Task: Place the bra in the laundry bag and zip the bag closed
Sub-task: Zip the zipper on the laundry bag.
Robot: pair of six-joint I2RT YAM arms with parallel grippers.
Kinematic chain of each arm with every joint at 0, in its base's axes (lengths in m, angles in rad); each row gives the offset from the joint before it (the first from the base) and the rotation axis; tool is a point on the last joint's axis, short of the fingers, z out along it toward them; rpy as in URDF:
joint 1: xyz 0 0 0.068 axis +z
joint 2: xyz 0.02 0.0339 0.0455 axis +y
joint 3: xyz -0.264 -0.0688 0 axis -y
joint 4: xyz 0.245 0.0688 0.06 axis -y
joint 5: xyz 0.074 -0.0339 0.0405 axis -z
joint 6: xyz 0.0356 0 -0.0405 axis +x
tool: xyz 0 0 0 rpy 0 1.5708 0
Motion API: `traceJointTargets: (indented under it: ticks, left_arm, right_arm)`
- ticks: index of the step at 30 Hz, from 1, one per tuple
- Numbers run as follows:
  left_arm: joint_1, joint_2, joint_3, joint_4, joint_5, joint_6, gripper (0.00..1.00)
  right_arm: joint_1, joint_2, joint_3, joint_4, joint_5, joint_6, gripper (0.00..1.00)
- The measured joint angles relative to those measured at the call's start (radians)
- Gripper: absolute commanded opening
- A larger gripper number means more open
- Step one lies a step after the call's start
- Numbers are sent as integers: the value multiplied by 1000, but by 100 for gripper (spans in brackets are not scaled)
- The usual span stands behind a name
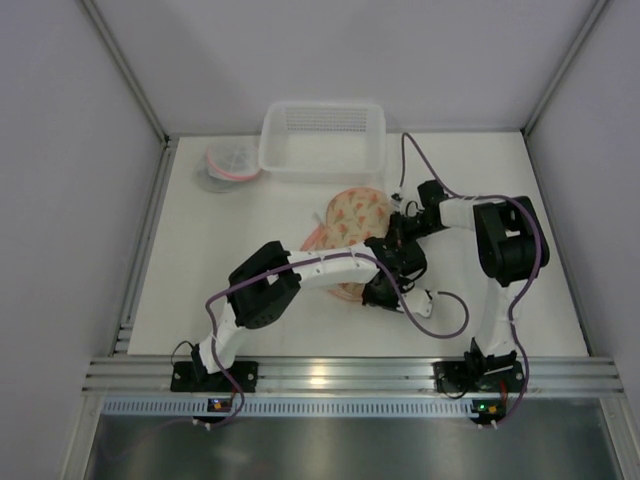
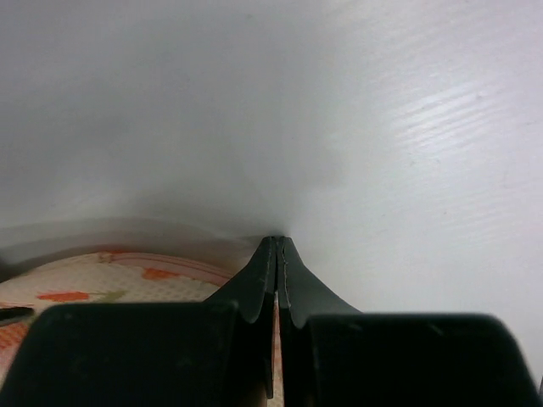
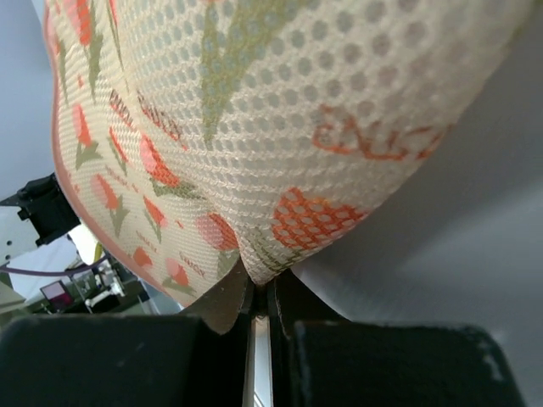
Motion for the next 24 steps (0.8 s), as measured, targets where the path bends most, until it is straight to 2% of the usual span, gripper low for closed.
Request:
traceJointTargets:
  ticks: [3,4,6,7,10,15,20,24]
  left_arm:
    - [-1,-17,-27,-1,19,-2,0]
    - [-1,-20,-31,-4,22,-3,0]
    - [-1,-20,-32,-7,26,-13,0]
    - [-1,-20,-28,-19,31,-22,0]
    - [-4,-10,11,-55,48,-55,0]
    - [-4,11,97,-29,45,-97,0]
    - [1,11,108,29,22,-150,0]
    - [5,11,108,80,3,-189,0]
  right_arm:
    - [-8,12,19,-24,-2,-26,3]
    - [-9,14,25,-36,-6,-32,28]
    - [-10,14,37,-57,-8,-41,50]
    - [-13,14,44,-66,-19,-44,65]
    - [-23,-11,59,-95,-55,-67,82]
    - [-82,-83,11,-187,-45,-140,82]
    - [-171,-101,-91,-275,-90,-191,74]
    - [-171,-97,-154,-306,-146,-207,70]
